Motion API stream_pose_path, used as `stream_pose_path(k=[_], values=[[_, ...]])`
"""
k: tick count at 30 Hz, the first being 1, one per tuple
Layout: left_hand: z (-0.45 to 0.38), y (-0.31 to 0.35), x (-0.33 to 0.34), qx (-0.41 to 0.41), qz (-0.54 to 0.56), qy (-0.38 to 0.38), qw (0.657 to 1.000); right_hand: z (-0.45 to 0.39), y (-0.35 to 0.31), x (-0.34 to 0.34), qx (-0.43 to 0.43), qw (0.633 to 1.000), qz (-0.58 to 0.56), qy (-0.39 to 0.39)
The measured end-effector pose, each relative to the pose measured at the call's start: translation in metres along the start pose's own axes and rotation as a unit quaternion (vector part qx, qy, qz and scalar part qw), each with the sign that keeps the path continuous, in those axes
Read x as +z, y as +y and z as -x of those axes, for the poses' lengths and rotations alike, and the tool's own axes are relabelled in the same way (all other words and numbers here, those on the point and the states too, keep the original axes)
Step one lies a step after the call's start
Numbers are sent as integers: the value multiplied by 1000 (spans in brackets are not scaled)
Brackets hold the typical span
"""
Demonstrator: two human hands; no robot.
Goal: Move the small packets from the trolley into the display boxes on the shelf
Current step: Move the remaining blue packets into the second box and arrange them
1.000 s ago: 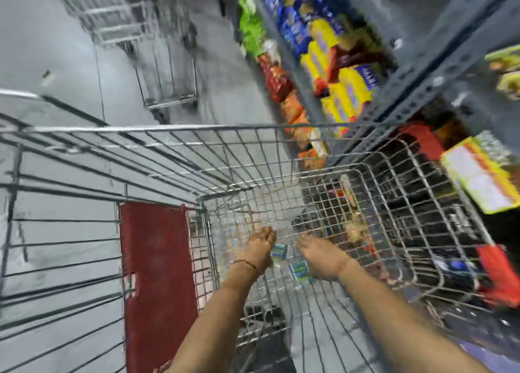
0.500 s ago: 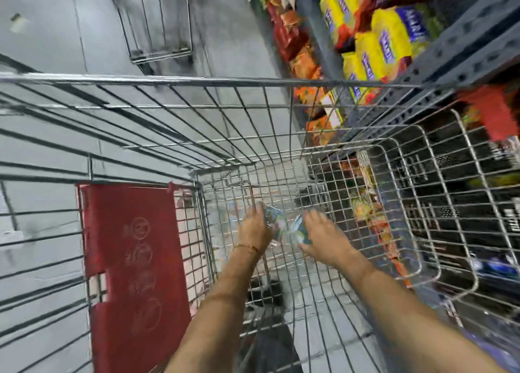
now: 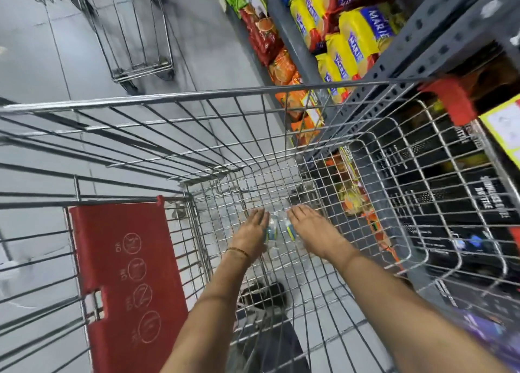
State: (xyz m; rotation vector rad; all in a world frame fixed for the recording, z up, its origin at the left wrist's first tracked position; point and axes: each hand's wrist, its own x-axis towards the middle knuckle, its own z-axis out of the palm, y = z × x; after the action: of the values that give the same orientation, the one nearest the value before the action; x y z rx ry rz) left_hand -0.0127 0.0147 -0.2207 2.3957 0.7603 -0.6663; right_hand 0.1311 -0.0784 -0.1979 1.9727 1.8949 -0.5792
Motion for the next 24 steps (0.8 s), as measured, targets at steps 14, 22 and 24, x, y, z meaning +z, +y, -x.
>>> stream_pose_path(k=[14,22,24], values=[[72,109,-167,113,-49,92,988,150,33,-160,214,970,-99,61],[151,269,-256,304,-88,127,940,336,46,-226,353,907,-114,200],[173,316,-261,359,-99,129,919,389,49,-225,412,870,-141,233]])
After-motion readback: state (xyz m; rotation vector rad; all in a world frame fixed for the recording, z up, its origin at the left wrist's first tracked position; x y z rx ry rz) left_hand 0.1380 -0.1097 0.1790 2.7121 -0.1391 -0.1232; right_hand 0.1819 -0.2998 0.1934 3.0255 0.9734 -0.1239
